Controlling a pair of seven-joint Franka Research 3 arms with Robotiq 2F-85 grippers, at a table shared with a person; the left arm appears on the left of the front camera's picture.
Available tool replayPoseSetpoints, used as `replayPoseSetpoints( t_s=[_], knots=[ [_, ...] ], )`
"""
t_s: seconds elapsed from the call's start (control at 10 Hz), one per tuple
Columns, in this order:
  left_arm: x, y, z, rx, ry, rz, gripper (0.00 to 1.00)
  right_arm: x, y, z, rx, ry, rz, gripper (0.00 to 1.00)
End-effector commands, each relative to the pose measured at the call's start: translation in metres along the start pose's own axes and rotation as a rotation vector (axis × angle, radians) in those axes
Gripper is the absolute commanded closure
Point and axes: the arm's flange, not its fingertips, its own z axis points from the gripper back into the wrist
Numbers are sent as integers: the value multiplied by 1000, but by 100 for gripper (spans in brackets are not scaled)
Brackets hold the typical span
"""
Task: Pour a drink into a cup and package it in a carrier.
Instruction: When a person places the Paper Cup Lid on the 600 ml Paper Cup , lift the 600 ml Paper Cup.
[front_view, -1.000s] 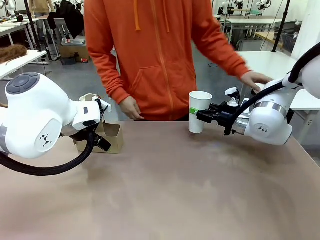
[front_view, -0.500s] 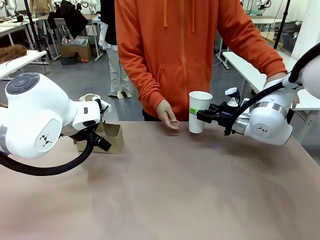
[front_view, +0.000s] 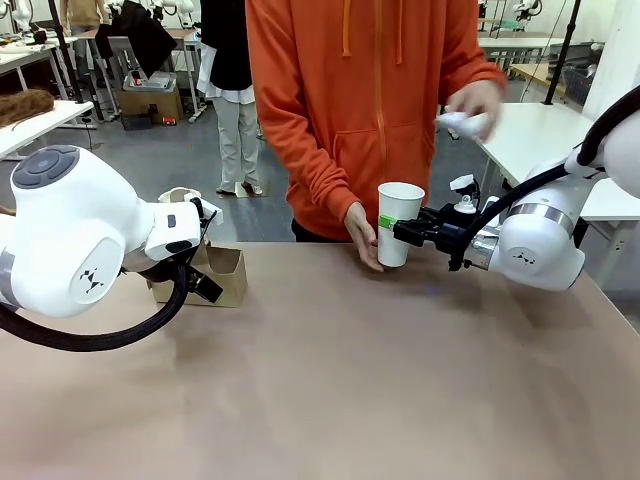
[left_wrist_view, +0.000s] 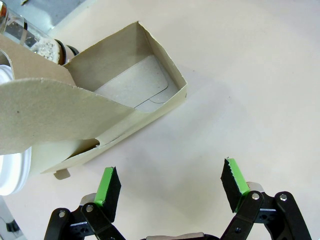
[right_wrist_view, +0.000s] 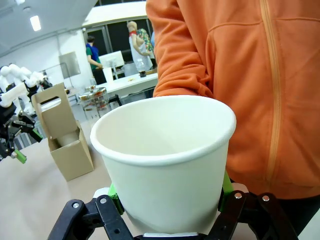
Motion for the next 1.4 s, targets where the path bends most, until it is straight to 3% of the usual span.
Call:
replayPoseSetpoints(
  t_s=[0.0,1.3],
  knots=[
    [0,0,0,-1,-1,0,0,1,1,-2,1,-4,2,20],
    [0,0,0,-1,-1,0,0,1,1,-2,1,-4,2,20]
  ],
)
